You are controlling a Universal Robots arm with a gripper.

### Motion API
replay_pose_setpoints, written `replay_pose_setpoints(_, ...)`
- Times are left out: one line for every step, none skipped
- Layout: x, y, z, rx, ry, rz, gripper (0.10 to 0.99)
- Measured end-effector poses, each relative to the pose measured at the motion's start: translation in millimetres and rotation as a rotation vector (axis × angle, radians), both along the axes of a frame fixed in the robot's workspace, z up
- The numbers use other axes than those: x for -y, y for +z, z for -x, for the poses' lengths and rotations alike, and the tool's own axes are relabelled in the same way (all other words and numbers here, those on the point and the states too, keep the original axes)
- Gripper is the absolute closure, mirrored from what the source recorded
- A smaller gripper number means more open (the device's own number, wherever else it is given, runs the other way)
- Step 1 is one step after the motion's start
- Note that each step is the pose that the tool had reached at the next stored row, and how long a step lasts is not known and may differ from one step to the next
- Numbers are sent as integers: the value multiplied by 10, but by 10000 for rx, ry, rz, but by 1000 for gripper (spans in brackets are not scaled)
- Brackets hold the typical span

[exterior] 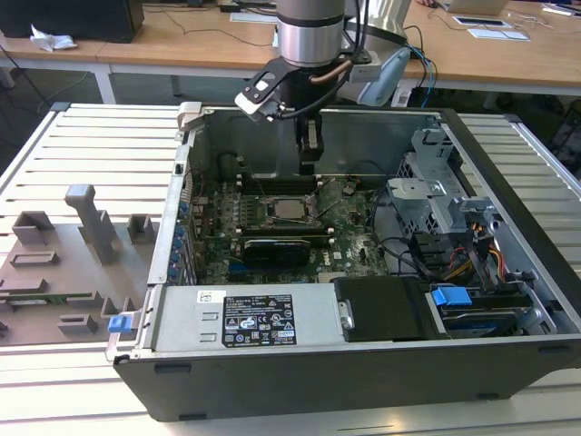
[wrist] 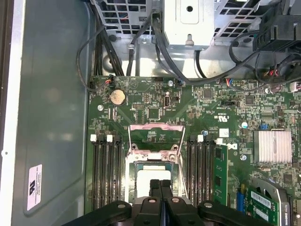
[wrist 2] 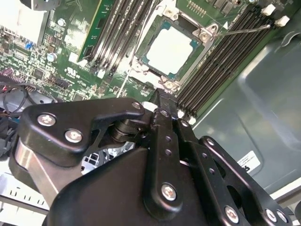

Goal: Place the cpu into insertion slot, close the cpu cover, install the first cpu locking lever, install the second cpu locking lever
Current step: 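Close the cpu cover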

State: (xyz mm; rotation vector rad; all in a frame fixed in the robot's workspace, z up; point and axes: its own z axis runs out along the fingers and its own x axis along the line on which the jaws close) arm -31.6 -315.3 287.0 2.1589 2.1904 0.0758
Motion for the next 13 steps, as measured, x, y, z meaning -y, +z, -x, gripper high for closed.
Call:
replay_pose_setpoints(0, 0, -31, 1, 0, 5, 980)
replay_pose_setpoints(0, 0, -53, 1, 0, 5, 980)
replay_pose_setpoints(0, 0, -70, 0, 0, 6, 980)
replay_pose_setpoints(0, 0, -91, 0, 0, 5, 980)
replay_pose_setpoints(0, 0, -123, 0, 0, 5, 980)
replay_pose_setpoints(0, 0, -149, -1, 1, 5, 980)
replay_pose_setpoints(0, 0, -183, -2, -1, 5, 980)
replay_pose_setpoints(0, 0, -205, -4, -1, 6, 980)
replay_pose_setpoints(0, 0, -223, -6, 0, 6, 980)
replay_pose_setpoints(0, 0, -252, -7, 2, 7, 980)
replay_pose_setpoints(0, 0, -281, -10, -1, 10, 980)
replay_pose_setpoints(0, 0, -302, -11, -1, 12, 980)
replay_pose_setpoints(0, 0, -321, -13, 0, 13, 980)
